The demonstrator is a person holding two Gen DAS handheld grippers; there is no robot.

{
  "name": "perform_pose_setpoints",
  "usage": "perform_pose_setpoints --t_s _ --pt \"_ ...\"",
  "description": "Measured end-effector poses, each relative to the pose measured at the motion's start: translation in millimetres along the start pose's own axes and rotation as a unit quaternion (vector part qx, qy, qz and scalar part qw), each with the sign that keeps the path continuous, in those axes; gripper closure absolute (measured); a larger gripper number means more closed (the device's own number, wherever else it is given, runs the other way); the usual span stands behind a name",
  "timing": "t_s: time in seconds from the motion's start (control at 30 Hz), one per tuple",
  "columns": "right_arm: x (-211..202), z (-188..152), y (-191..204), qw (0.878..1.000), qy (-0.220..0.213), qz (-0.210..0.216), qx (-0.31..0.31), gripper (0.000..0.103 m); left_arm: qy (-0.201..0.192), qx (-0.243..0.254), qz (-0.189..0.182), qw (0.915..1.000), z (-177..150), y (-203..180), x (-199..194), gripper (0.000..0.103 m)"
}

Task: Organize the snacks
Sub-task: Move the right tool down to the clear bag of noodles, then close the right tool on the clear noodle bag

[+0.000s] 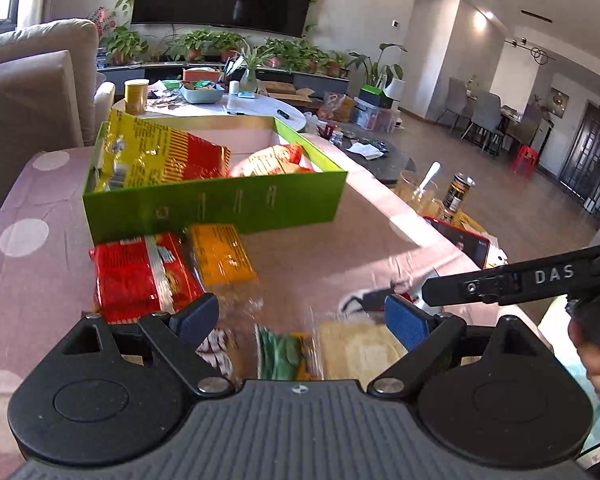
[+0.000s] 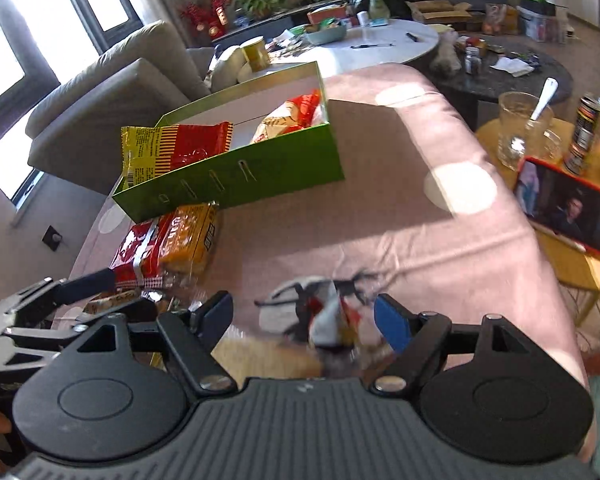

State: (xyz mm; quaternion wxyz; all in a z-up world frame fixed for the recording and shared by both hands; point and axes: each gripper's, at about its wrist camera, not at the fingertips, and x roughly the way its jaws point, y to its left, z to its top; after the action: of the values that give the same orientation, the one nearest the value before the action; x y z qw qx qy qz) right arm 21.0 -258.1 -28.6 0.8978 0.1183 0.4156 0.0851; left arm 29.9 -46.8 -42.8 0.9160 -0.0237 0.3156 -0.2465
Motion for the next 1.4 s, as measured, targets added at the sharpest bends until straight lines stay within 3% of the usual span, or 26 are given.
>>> perform_pose_setpoints --t_s 0.2,0.37,0.57,0.7,1.03,1.13,1.4 --pt "-10.7 -22.2 11.6 0.999 -0.003 -0.034 -0.009 0.042 -0.002 0.005 -0.001 1.0 -15.7 -4.6 -6.6 0.014" --pt "-7.2 -36.7 13.4 0.999 0.012 -0.035 0.007 0.043 0.023 0.012 -0.003 0.9997 -24.9 -10.0 1.0 0.019" --pt "-3.1 -37.4 15.3 1.0 -0.001 -0.023 0.009 0.049 0.036 0.015 -0.033 0.9987 -28.8 -12.8 8.4 0.031" --pt "-0.4 -34.2 18.0 1.0 -0.007 -0.008 0.006 0.052 0.037 0.015 -0.04 0.9984 -31.0 -14.1 7.1 0.033" --pt "2.6 -26.0 45.2 0.999 -0.03 -0.009 -0.029 0.052 -0.001 0.014 -0.013 0.9998 -23.0 -13.9 -12.2 0.036" --pt "1.5 -19.2 49.9 1.0 -0.021 0.009 -0.014 0.052 -0.021 0.02 -0.002 0.9996 -19.2 -15.4 -22.4 0.036" --pt "-6.3 -5.5 64.3 0.998 -0.049 0.025 -0.036 0.052 -0.046 0.012 0.009 0.9988 -3.1 -14.1 -32.8 0.036"
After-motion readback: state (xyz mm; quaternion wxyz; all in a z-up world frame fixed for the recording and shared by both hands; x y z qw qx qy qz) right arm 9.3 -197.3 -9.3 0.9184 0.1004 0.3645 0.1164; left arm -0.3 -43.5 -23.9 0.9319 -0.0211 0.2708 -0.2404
